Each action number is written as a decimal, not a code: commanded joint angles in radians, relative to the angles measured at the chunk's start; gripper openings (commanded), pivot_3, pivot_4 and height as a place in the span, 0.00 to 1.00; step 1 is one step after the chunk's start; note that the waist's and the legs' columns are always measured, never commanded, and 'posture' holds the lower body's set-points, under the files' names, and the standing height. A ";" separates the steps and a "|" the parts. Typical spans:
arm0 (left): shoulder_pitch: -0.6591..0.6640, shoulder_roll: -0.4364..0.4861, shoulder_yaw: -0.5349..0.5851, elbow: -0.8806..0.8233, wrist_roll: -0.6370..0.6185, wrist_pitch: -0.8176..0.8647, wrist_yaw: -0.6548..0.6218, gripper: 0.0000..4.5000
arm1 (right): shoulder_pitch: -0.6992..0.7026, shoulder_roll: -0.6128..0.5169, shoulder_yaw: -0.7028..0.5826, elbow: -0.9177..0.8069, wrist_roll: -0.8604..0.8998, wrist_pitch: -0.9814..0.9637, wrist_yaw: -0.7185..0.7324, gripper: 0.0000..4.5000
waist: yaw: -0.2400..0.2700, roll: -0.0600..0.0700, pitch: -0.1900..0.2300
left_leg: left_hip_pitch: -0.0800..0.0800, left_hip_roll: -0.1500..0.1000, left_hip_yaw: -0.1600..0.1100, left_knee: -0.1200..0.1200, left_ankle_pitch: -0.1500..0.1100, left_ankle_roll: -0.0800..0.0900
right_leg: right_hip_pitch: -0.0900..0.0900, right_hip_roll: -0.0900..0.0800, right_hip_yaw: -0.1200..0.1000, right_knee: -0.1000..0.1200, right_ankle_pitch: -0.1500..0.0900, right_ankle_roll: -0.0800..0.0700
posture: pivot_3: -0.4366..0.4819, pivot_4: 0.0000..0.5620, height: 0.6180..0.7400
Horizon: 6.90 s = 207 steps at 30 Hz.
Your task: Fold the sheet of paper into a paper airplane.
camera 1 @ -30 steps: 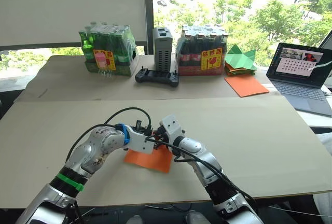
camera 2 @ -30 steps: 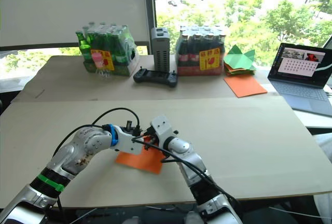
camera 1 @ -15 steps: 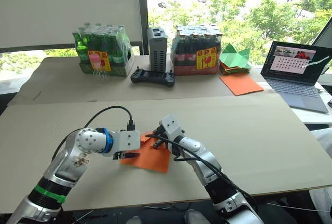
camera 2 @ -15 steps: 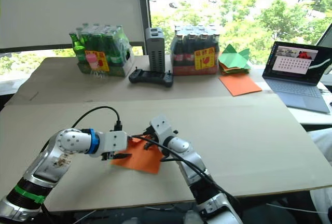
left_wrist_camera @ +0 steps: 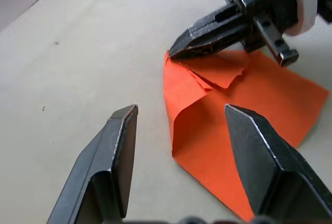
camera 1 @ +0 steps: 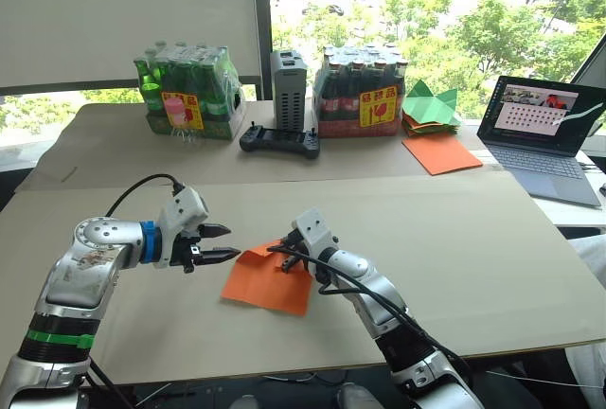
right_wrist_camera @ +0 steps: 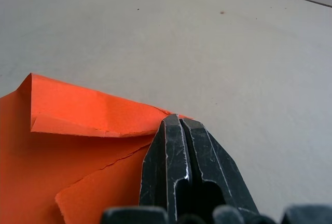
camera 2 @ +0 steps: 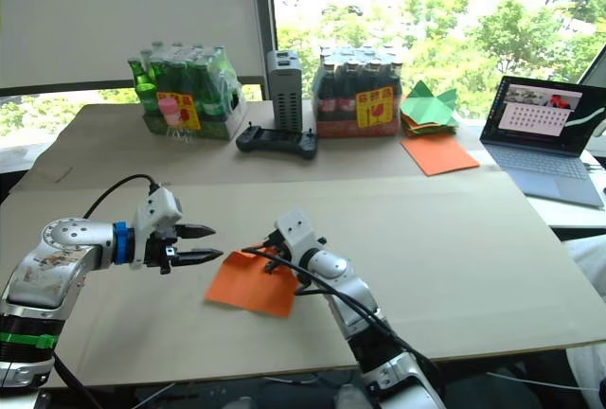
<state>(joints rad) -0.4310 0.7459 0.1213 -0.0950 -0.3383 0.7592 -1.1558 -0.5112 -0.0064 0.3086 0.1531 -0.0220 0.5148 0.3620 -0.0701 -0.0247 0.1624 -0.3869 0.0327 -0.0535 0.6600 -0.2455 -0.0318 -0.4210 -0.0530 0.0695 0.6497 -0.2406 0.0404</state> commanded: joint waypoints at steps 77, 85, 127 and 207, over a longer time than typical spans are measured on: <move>0.026 -0.114 -0.204 0.082 -0.026 -0.090 0.183 0.63 | 0.011 0.040 -0.101 -0.098 0.042 -0.043 -0.068 0.00 | 0.001 0.000 0.000 | -0.002 0.000 0.000 0.000 0.000 0.000 | -0.002 0.000 0.000 -0.001 0.000 0.000 | 0.48 0.27 1.00; 0.034 -0.115 -0.205 0.079 -0.019 -0.089 0.180 0.63 | 0.073 0.007 -0.122 -0.268 0.140 -0.003 0.020 0.00 | 0.002 0.000 0.000 | -0.002 0.000 0.000 0.000 0.000 0.000 | -0.002 0.000 0.000 -0.001 0.000 0.000 | 0.48 0.27 1.00; -0.024 -0.161 -0.178 0.090 -0.043 -0.083 0.211 0.63 | 0.141 -0.117 0.030 -0.248 0.093 0.071 0.103 0.00 | 0.004 0.000 0.000 | -0.002 -0.001 0.000 0.000 0.000 0.000 | -0.001 0.000 0.000 -0.001 0.000 0.000 | 0.48 0.27 1.00; -0.013 -0.170 -0.442 0.048 0.320 -0.309 0.276 0.01 | 0.120 0.001 -0.017 -0.106 0.120 -0.072 0.085 0.00 | 0.027 0.000 0.000 | -0.002 -0.001 0.000 0.000 0.000 0.000 | 0.000 -0.001 0.000 -0.001 0.000 0.000 | 0.48 0.27 1.00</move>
<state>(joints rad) -0.4518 0.5847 -0.3109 -0.0513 -0.0268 0.4430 -0.8779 -0.3840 -0.0092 0.2800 0.0489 0.0998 0.4636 0.4384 -0.0433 -0.0249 0.1627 -0.3885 0.0315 -0.0533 0.6600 -0.2455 -0.0319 -0.4212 -0.0539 0.0696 0.6483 -0.2405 0.0402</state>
